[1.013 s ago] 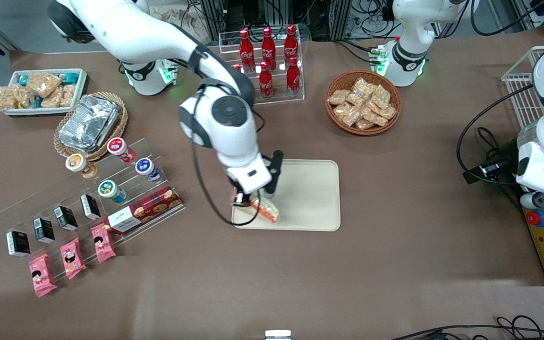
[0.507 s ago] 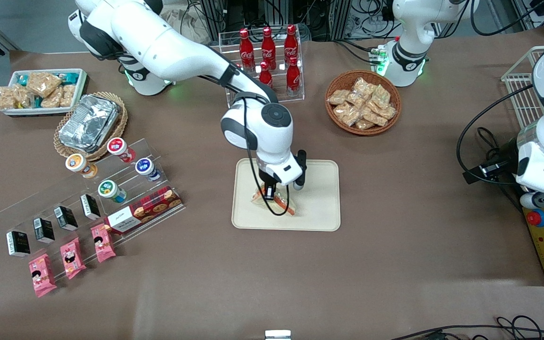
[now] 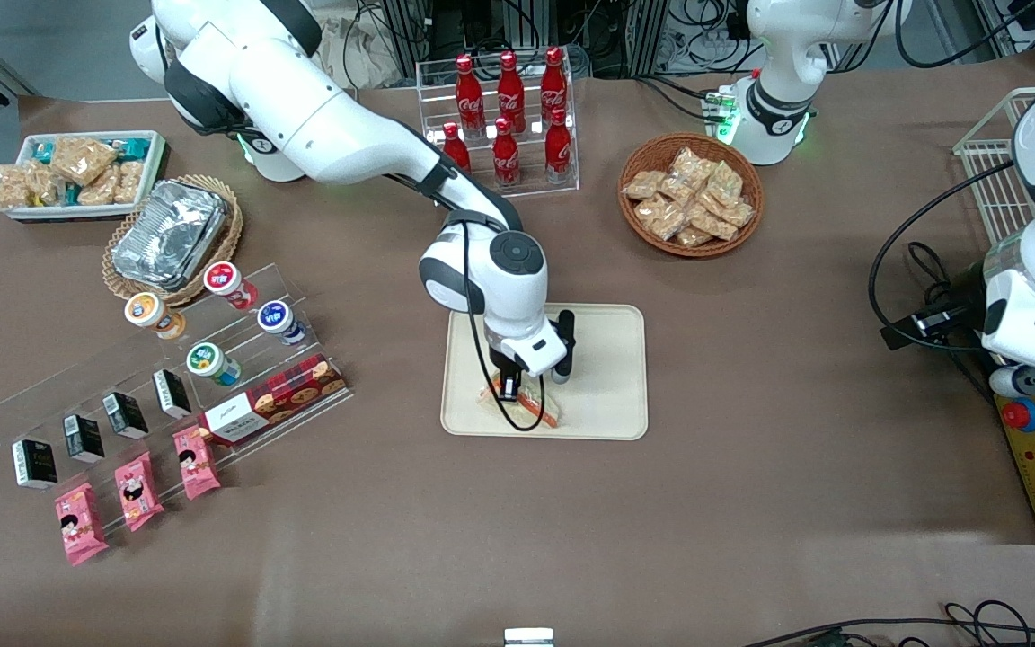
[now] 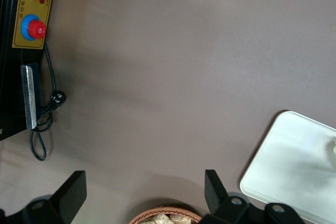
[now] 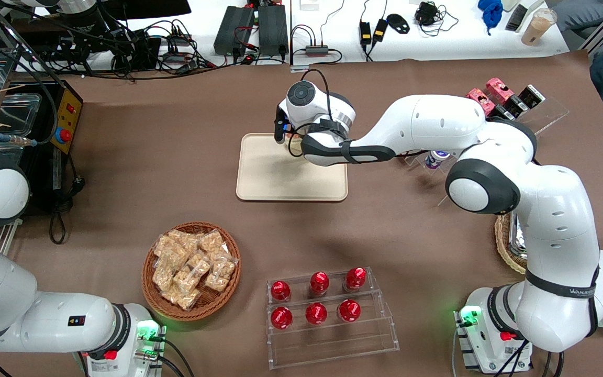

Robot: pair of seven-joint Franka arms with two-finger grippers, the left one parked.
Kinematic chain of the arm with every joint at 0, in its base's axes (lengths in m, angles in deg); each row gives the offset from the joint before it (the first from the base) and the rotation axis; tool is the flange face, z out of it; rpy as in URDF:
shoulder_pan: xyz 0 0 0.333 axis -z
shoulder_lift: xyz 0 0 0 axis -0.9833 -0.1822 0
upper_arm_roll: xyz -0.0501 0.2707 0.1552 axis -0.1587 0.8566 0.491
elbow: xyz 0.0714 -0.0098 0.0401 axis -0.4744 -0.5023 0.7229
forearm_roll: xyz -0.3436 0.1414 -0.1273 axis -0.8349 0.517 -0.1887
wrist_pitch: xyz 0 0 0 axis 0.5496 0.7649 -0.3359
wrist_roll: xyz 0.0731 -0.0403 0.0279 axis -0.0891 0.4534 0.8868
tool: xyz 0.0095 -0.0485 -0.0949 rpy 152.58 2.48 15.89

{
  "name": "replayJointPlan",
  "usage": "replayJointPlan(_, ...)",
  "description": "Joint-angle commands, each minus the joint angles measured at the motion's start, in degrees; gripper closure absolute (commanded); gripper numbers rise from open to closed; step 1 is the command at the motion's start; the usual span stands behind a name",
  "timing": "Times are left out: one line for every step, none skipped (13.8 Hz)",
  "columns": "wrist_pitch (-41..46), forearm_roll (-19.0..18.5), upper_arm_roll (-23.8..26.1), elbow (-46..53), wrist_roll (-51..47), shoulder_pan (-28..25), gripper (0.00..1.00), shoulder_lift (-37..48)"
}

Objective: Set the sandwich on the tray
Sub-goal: 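Carry the sandwich over the cream tray and lower it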

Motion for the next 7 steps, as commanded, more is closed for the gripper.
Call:
replayJointPlan(-1.09,-1.47,0.06,1.94,0.44,-0.13,0.0,-1.18)
replayJointPlan(-1.18,-1.3,0.15,1.94,0.26,-0.13,0.0,-1.18)
replayJointPlan(-1.09,-0.86,0.15,1.94,0.26,0.04,0.0,-1.01)
replayJointPlan(-0.75,-0.42,0.32,2.02,0.17,0.22,0.0,-0.66)
replayJointPlan(-0.48,0.89,0.5,2.11,0.09,0.31,0.0,-0.22)
replayJointPlan(-0.39,3.6,0.5,2.2,0.09,0.39,0.0,0.4)
replayJointPlan(-0.13,6.76,0.24,2.29,-0.18,0.66,0.0,1.53)
